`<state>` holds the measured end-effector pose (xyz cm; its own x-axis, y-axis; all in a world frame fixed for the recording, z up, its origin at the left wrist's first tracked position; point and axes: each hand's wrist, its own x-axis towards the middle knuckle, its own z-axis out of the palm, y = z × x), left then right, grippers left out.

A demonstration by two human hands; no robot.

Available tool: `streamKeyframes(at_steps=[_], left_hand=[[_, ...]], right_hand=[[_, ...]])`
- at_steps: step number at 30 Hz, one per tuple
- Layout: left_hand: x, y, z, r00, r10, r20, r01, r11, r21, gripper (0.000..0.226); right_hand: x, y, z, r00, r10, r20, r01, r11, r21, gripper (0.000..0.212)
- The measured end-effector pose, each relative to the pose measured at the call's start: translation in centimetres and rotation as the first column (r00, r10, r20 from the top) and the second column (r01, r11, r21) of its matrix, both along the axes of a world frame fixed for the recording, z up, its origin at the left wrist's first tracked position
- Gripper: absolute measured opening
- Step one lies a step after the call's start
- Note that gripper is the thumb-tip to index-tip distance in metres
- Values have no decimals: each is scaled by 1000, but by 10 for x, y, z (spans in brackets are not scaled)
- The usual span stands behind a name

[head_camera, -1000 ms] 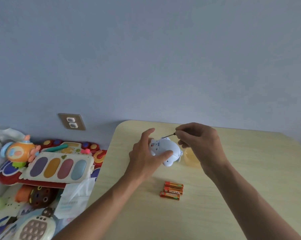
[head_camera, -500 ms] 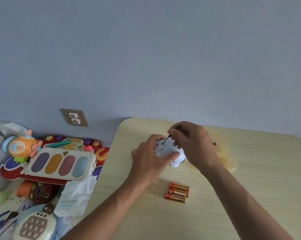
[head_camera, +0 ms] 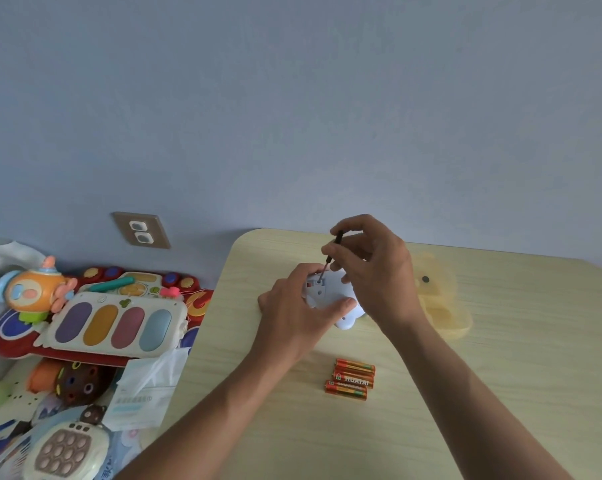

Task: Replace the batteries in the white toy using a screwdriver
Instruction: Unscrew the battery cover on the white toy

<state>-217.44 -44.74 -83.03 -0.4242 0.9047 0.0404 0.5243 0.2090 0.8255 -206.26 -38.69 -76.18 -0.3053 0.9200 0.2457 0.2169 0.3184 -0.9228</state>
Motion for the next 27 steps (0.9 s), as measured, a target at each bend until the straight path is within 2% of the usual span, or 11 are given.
streamKeyframes(at_steps=[6, 11, 14, 20, 27], left_hand=[[1, 1, 0, 1000, -1, -5, 1, 1000, 6, 62], [2, -1, 0, 1000, 0, -9, 0, 1000, 17, 55], [2, -2, 0, 1000, -7, -16, 7, 1000, 14, 48], [2, -1, -2, 1000, 6, -24, -5, 1000, 28, 50], [2, -2, -1, 999, -6, -34, 7, 999, 33, 57]], right_hand=[[-3, -3, -2, 999, 21, -26, -21, 1000, 11, 10], [-9, -3, -2, 1000, -9, -12, 10, 996, 83, 21], [-8, -5, -1, 1000, -6, -24, 7, 999, 49, 27], [-7, -7, -1, 1000, -12, -22, 13, 999, 43, 15], [-8, -8, -5, 995, -38, -88, 36, 999, -18, 28]])
